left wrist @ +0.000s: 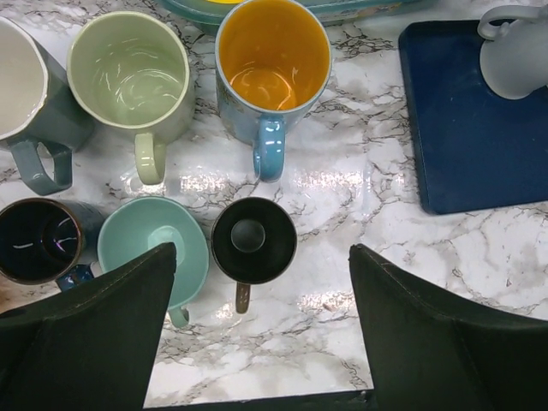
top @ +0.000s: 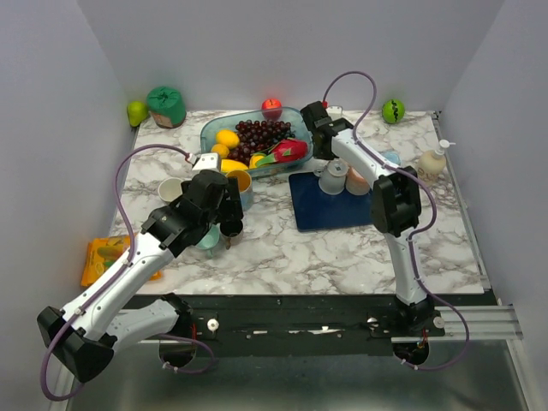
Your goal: Turn the mug right side up
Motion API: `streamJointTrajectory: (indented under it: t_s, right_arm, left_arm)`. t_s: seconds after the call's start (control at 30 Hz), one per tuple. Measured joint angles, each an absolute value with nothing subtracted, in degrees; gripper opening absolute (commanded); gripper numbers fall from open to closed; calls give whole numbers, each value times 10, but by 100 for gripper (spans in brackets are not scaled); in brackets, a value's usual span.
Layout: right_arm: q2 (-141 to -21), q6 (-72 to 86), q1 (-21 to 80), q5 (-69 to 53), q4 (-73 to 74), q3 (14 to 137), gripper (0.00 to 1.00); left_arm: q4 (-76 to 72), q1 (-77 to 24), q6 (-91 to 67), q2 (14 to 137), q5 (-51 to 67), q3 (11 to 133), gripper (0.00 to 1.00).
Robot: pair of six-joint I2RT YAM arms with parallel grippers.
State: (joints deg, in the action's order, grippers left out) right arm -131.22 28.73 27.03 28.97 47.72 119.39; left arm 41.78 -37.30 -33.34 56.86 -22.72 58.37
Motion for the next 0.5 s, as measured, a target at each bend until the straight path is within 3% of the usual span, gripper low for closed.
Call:
streamJointTrajectory:
  t_s: [0.27, 0.5]
  right_arm:
    - [-1319, 224, 270, 253, 473, 1194, 10]
    - [-1303, 166, 272, 182, 438, 1121, 9]
  left_arm:
    - [410, -358, -328, 563, -202, 567, 90]
    - [403, -355, -328, 553, -190, 554, 90]
